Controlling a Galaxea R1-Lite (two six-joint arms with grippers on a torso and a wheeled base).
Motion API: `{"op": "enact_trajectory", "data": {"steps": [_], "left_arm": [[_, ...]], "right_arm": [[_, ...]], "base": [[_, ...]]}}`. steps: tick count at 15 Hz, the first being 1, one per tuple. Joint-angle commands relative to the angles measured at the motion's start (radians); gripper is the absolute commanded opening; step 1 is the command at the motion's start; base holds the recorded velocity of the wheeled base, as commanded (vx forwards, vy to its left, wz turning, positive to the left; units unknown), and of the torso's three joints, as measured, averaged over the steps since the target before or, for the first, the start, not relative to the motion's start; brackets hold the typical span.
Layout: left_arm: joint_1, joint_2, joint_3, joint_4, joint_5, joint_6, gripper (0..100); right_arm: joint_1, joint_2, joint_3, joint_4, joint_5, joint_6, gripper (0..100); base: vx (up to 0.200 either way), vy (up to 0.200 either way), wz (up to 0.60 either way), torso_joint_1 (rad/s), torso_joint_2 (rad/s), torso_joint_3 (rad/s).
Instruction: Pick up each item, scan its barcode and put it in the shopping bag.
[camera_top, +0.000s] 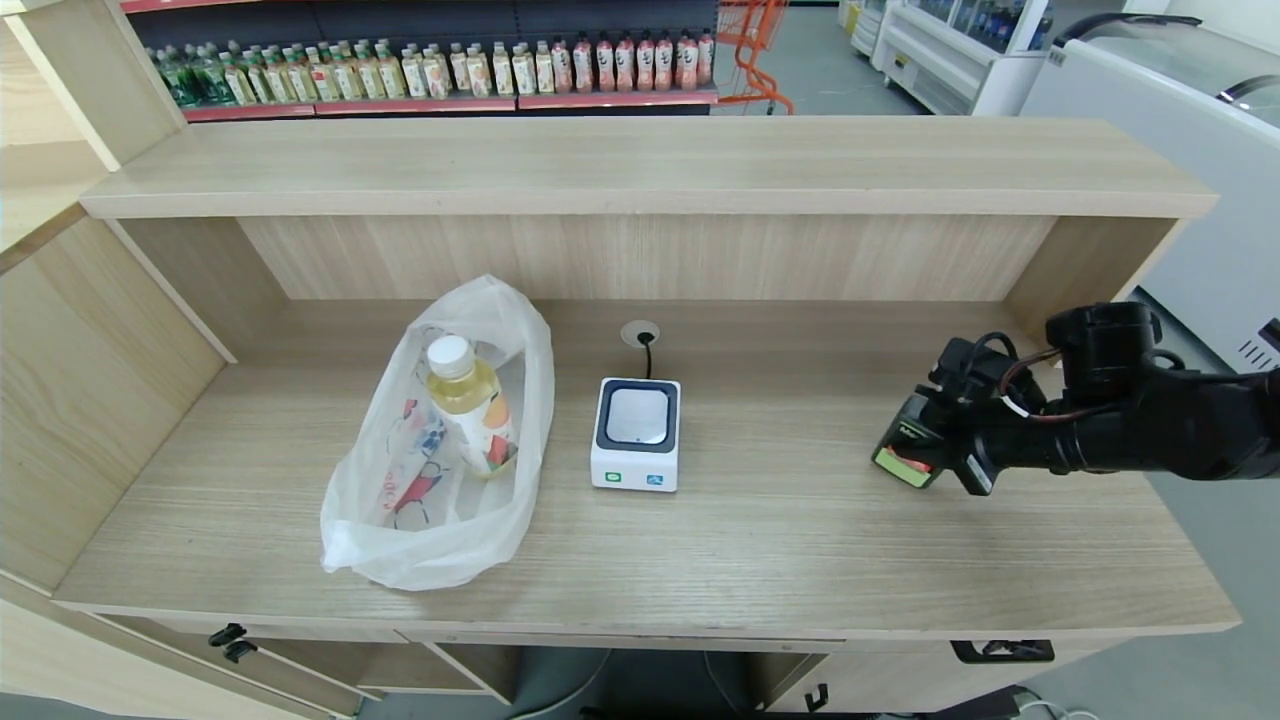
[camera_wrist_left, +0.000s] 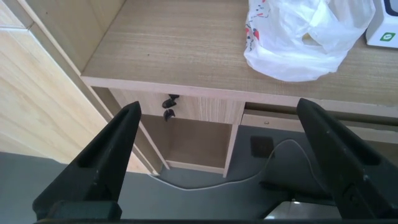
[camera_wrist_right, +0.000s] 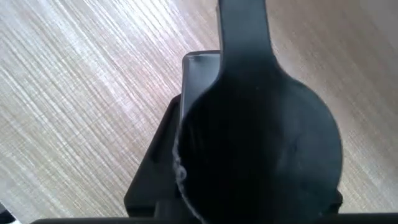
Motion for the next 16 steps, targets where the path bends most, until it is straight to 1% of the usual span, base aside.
{"op": "enact_trajectory", "data": {"steps": [1,2,4,5,6,7,8,9,10,11,12,14,16], "left_arm": [[0.000,0.000,0.000,0.000,0.000,0.000,100],[0.000,0.000,0.000,0.000,0.000,0.000,100],[0.000,0.000,0.000,0.000,0.000,0.000,100],[0.000,0.000,0.000,0.000,0.000,0.000,100],[0.000,0.000,0.000,0.000,0.000,0.000,100],[0.000,0.000,0.000,0.000,0.000,0.000,100],[0.000,0.000,0.000,0.000,0.000,0.000,100],[0.000,0.000,0.000,0.000,0.000,0.000,100],[0.000,0.000,0.000,0.000,0.000,0.000,100],[0.000,0.000,0.000,0.000,0.000,0.000,100],[0.000,0.000,0.000,0.000,0.000,-0.002,100],[0.000,0.000,0.000,0.000,0.000,0.000,100],[0.000,0.000,0.000,0.000,0.000,0.000,100]], "right_arm": [[-0.018,-0.087,0.053,-0.065,0.048,-0.001,0],[-0.036,-0.148,0.128,-0.160,0.071,-0.001,0],[-0.086,-0.268,0.360,-0.429,0.127,-0.018,0],[-0.125,-0.298,0.484,-0.603,0.160,-0.114,0],[-0.173,-0.294,0.552,-0.764,0.236,-0.289,0],[-0.194,-0.284,0.556,-0.815,0.345,-0.406,0],[-0.185,-0.275,0.538,-0.806,0.516,-0.565,0],[-0.161,-0.277,0.538,-0.794,0.568,-0.719,0],[-0.141,-0.283,0.536,-0.771,0.599,-0.868,0],[-0.098,-0.291,0.535,-0.729,0.634,-0.996,0],[-0.026,-0.307,0.542,-0.709,0.664,-1.108,0],[0.094,-0.341,0.544,-0.714,0.668,-1.299,0],[0.238,-0.346,0.558,-0.708,0.665,-1.457,0]], "base": [[0.000,0.000,0.00,0.000,0.00,0.000],[0.000,0.000,0.00,0.000,0.00,0.000],[0.000,0.000,0.00,0.000,0.00,0.000],[0.000,0.000,0.00,0.000,0.00,0.000],[0.000,0.000,0.00,0.000,0.00,0.000],[0.000,0.000,0.00,0.000,0.00,0.000],[0.000,0.000,0.00,0.000,0.00,0.000],[0.000,0.000,0.00,0.000,0.00,0.000],[0.000,0.000,0.00,0.000,0.00,0.000],[0.000,0.000,0.00,0.000,0.00,0.000],[0.000,0.000,0.00,0.000,0.00,0.000],[0.000,0.000,0.00,0.000,0.00,0.000],[0.000,0.000,0.00,0.000,0.00,0.000]]}}
